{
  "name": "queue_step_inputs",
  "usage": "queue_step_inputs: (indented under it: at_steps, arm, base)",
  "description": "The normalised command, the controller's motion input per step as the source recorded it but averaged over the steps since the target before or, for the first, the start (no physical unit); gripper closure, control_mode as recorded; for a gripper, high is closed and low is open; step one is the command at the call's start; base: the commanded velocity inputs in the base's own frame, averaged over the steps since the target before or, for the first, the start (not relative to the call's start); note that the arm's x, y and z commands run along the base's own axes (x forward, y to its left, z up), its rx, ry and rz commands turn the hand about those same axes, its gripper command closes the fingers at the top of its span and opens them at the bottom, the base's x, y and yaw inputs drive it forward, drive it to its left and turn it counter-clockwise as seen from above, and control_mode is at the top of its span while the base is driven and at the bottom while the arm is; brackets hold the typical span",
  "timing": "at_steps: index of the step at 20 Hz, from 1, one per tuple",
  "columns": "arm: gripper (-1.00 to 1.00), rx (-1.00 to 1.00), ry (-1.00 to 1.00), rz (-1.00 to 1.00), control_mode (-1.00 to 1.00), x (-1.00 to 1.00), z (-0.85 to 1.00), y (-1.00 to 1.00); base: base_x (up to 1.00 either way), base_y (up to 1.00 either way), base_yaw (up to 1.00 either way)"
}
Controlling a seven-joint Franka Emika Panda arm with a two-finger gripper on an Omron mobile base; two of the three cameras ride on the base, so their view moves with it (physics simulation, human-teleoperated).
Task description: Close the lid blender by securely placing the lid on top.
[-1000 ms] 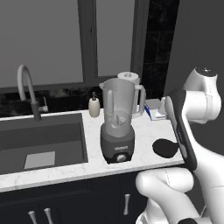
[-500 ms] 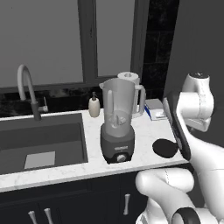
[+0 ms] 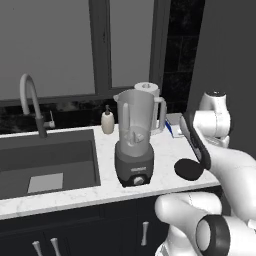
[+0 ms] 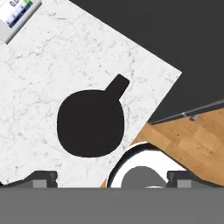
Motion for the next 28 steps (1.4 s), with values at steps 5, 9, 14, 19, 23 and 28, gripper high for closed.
queue_step_inputs:
  at_steps: [5,9,14,19,23,28]
  arm:
    - [-1.00,0.05,0.01,-0.08,-1.00,0.50,-0.38,-0.13]
    - [-1.00,0.00,0.00,-0.09,-1.00,0.41,-0.38,-0.06]
    - [-1.00,0.07,-0.02,-0.09,-1.00,-0.07,-0.22,-0.57]
    - [-1.00,0.02,0.00,-0.08,-1.00,-0.12,-0.48,-0.17]
    - [-1.00,0.00,0.00,-0.10,-1.00,0.00,-0.66,0.05]
    - [-1.00,0.00,0.00,-0.15,-1.00,-0.02,-0.33,-0.13]
  base:
    - [0.00,0.00,0.00]
    - [0.00,0.00,0.00]
    - [0.00,0.00,0.00]
    - [0.00,0.00,0.00]
    - [0.00,0.00,0.00]
    - [0.00,0.00,0.00]
